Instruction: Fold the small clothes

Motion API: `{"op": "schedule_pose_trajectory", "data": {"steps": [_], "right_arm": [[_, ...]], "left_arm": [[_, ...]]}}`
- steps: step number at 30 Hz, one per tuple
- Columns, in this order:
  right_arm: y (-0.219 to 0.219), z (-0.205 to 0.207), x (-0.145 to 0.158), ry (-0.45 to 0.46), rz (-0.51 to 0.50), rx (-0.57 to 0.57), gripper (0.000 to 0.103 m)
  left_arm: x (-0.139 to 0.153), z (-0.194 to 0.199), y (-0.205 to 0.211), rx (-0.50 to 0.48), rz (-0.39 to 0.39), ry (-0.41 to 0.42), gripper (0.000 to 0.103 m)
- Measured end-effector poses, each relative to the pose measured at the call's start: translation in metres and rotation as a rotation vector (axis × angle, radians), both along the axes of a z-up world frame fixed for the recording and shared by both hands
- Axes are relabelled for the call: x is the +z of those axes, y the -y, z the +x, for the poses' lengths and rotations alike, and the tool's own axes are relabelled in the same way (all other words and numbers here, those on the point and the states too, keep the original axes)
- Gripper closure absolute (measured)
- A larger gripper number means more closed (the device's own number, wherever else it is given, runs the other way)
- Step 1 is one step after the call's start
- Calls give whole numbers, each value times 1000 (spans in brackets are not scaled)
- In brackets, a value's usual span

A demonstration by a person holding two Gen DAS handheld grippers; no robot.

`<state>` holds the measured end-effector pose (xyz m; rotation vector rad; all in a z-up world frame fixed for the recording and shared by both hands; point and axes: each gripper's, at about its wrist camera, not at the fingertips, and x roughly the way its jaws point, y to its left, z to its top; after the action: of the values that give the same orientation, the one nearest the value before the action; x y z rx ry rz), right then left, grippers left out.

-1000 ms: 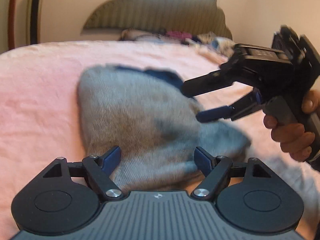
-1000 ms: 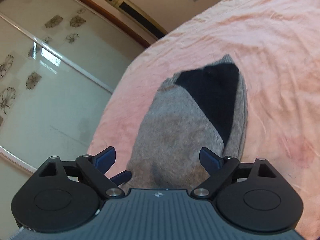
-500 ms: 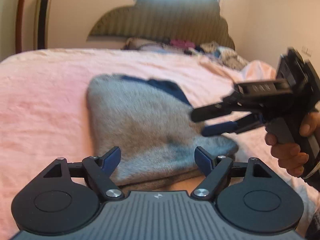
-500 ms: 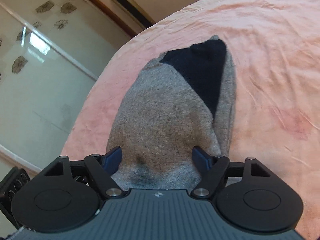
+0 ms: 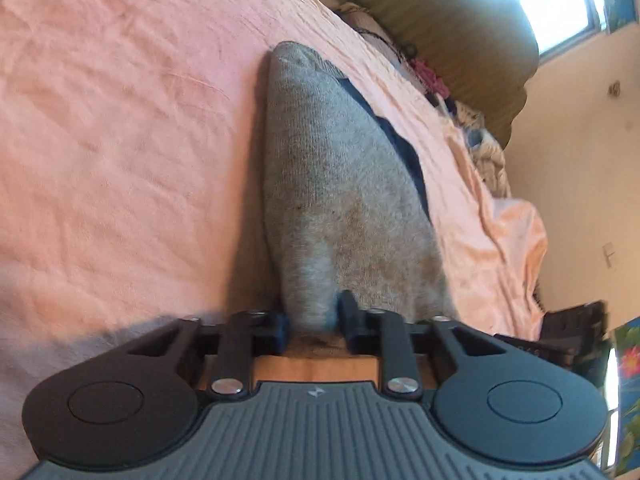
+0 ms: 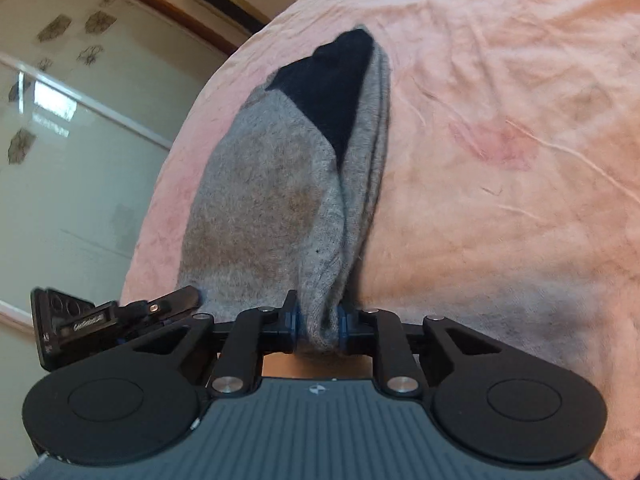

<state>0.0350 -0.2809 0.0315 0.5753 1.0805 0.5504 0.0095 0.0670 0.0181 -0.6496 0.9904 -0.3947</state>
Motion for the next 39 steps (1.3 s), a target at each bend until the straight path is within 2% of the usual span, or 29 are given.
{"op": "schedule_pose_trajectory", "data": {"steps": [2,5,7,9,10,11,12,13,14,16,18,20,22,23,25,26,27,30,32,33,35,36,38,39], "right_arm": [[-3,-1,11,39,-69,43,82],[1,-4,30,122,-159,98,85],[-2,-5,26,127,-242,131,86],[-4,-6,21,122,-249,143,85],[-3,-4,23,116,-244,142,72],[-1,-1,28,111,-238,125,63],[4,-1,36,137,-225,88,42],[9,0,46,185,-206,43,26],[13,2,55,232,-181,0,22],[12,21,67,266,-130,-55,22],[-2,48,72,287,-109,-79,22],[-21,77,70,281,-104,-82,22],[-41,103,61,265,-136,-72,22],[-50,112,55,258,-171,-54,23],[-68,128,32,216,-319,1,23],[-71,125,26,296,-367,21,21],[-73,125,22,310,-407,36,16],[-76,125,28,280,-435,36,17],[-77,118,39,262,-440,8,22],[-77,112,44,269,-432,-4,26],[-78,98,53,314,-382,18,25],[-80,94,52,315,-373,36,22],[-83,97,36,269,-419,68,19],[-82,99,25,286,-440,61,9]], "left_arm": [[7,-6,-1,-17,7,22,90],[10,-19,0,-64,106,54,91],[8,-23,-2,-73,131,68,89],[17,-27,-3,-70,167,84,89],[27,-33,-4,-65,207,119,86],[38,-36,-3,-63,254,168,85],[50,-39,1,-63,304,222,84],[60,-40,7,-59,350,277,75],[68,-40,15,-53,391,327,56],[74,-37,36,-73,442,416,35],[65,-29,63,-134,497,462,35],[45,-19,86,-189,567,420,36],[26,-15,96,-223,586,388,36],[21,-19,97,-218,592,414,36],[19,-21,96,-220,593,426,36],[20,-20,94,-215,579,419,36],[20,-19,92,-212,570,414,36],[20,-19,92,-217,578,418,36],[19,-19,94,-214,578,422,36],[18,-19,94,-212,577,424,36],[17,-19,95,-212,580,428,36],[18,-19,98,-213,583,429,35],[18,-22,98,-216,583,430,35],[18,-22,97,-217,582,429,35]]}}
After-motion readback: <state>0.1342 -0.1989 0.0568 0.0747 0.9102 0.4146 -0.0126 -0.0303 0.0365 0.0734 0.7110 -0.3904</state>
